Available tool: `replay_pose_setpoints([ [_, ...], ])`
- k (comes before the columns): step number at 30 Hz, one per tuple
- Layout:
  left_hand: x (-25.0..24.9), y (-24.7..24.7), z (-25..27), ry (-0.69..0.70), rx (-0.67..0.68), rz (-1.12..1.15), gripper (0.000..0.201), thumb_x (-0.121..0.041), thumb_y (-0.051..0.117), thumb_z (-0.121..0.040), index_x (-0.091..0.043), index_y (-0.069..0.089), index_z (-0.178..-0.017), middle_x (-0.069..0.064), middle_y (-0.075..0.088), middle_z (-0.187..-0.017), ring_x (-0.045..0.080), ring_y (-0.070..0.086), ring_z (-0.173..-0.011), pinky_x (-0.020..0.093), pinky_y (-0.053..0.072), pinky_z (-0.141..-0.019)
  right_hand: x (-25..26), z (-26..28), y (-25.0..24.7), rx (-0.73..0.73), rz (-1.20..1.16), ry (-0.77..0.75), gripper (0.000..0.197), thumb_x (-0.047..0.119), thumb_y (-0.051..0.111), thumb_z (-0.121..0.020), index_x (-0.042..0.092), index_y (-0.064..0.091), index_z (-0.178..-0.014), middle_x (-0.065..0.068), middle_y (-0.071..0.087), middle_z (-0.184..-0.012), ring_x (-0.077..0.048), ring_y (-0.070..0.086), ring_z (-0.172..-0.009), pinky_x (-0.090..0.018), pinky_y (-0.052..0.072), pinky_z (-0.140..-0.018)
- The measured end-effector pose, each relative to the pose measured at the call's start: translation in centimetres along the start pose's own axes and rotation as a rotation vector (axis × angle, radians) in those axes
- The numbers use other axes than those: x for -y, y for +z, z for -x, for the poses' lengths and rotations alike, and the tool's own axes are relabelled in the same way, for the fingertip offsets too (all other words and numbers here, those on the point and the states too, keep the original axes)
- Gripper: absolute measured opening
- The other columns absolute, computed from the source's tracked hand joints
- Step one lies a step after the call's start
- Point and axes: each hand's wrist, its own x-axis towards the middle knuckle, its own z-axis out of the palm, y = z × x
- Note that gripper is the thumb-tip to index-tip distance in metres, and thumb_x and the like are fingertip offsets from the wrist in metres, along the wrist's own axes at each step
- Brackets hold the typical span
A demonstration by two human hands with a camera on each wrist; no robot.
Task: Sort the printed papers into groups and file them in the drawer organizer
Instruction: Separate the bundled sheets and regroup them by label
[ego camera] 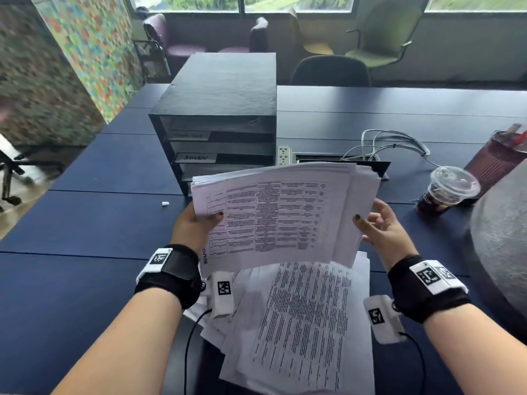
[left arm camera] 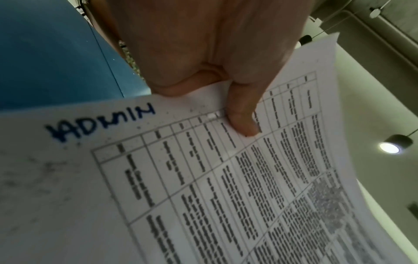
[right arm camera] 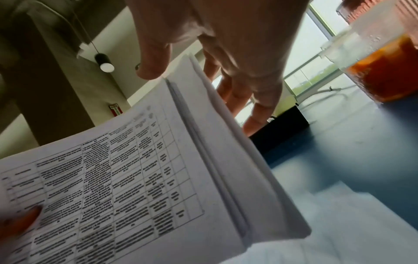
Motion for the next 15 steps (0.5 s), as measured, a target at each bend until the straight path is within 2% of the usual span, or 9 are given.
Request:
replay_pose_setpoints([
  [1, -0.1, -0.1, 0.0, 0.009, 0.001, 0.035, 0.029, 0.003, 0.064, -0.084, -0.016, 0.067, -0.105, 0.000, 0.071, -0.100, 0.019, 0.066, -0.096, 0.038, 0.050, -0.091, 0.6, -0.1, 0.2, -0.014, -0.032, -0.035, 0.055, 0.033, 0.081, -0.063, 0.029, 0.049, -0.107, -0.003, 0.059, -0.087, 0.003, 0.064, -0.066, -0.014, 0.049, -0.058],
  [2, -0.2, -0.1, 0.0, 0.015, 0.007, 0.065, 0.028, 0.004, 0.065, -0.083, -0.017, 0.067, -0.101, 0.000, 0.072, -0.098, 0.020, 0.067, -0.095, 0.039, 0.050, -0.090, 1.1, -0.2, 0.3, -0.024, -0.064, -0.078, 0.056, 0.029, 0.082, -0.062, 0.028, 0.048, -0.107, -0.004, 0.059, -0.090, 0.001, 0.064, -0.069, -0.015, 0.050, -0.061],
  [4, -0.1, -0.1, 0.0, 0.015, 0.029, 0.087, 0.028, 0.006, 0.064, -0.082, -0.019, 0.068, -0.095, -0.003, 0.073, -0.093, 0.021, 0.067, -0.093, 0.039, 0.051, -0.087, 1.9, -0.3, 0.3, -0.062, -0.063, -0.144, 0.070, 0.037, 0.085, -0.053, 0.029, 0.047, -0.111, -0.004, 0.061, -0.101, -0.003, 0.064, -0.084, -0.018, 0.052, -0.074],
  [6, 0.1, 0.3, 0.2, 0.008, 0.048, 0.059, 0.029, 0.007, 0.064, -0.081, -0.020, 0.067, -0.090, -0.006, 0.072, -0.087, 0.017, 0.065, -0.087, 0.039, 0.051, -0.088, 2.5, -0.4, 0.2, -0.164, 0.089, -0.225, 0.082, 0.033, 0.085, -0.060, 0.036, 0.038, -0.127, 0.002, 0.058, -0.112, 0.000, 0.058, -0.095, -0.013, 0.046, -0.085],
  [7, 0.3, 0.4, 0.3, -0.002, 0.050, 0.038, 0.028, 0.006, 0.065, -0.081, -0.021, 0.066, -0.090, -0.006, 0.071, -0.087, 0.014, 0.064, -0.085, 0.040, 0.050, -0.090, 2.8, -0.3, 0.3, -0.214, 0.210, -0.260, 0.088, 0.029, 0.083, -0.066, 0.042, 0.029, -0.134, 0.003, 0.056, -0.111, 0.005, 0.055, -0.095, -0.010, 0.043, -0.084],
  [9, 0.7, 0.4, 0.5, -0.002, 0.047, 0.005, 0.027, 0.002, 0.067, -0.081, -0.022, 0.064, -0.092, -0.007, 0.069, -0.090, 0.008, 0.063, -0.084, 0.037, 0.050, -0.091, 3.1, -0.3, 0.6, -0.217, 0.369, -0.347, 0.095, 0.025, 0.078, -0.072, 0.055, 0.016, -0.137, -0.001, 0.053, -0.118, 0.013, 0.050, -0.096, -0.005, 0.039, -0.082],
  [11, 0.7, 0.3, 0.7, 0.014, 0.048, -0.015, 0.031, -0.003, 0.072, -0.079, -0.020, 0.062, -0.103, -0.008, 0.070, -0.096, 0.005, 0.064, -0.089, 0.033, 0.050, -0.087, 3.3, -0.2, 1.1, -0.147, 0.534, -0.417, 0.092, 0.017, 0.074, -0.077, 0.058, 0.018, -0.137, 0.001, 0.043, -0.126, 0.018, 0.042, -0.100, 0.002, 0.030, -0.088],
  [12, 0.7, 0.3, 0.7, 0.016, 0.043, -0.021, 0.038, -0.005, 0.074, -0.077, -0.018, 0.059, -0.110, -0.008, 0.069, -0.099, 0.005, 0.064, -0.092, 0.030, 0.049, -0.086, 3.4, -0.2, 1.3, -0.129, 0.632, -0.441, 0.085, 0.013, 0.071, -0.080, 0.055, 0.024, -0.137, 0.002, 0.040, -0.125, 0.016, 0.039, -0.100, 0.002, 0.027, -0.091],
  [15, 0.6, 0.2, 0.5, 0.026, 0.006, -0.017, 0.051, -0.005, 0.075, -0.077, -0.019, 0.051, -0.120, -0.010, 0.067, -0.102, 0.003, 0.061, -0.095, 0.027, 0.048, -0.083, 4.0, -0.2, 1.8, -0.129, 0.818, -0.435, 0.062, 0.015, 0.063, -0.087, 0.048, 0.035, -0.131, -0.001, 0.035, -0.131, 0.007, 0.032, -0.099, -0.015, 0.032, -0.091],
])
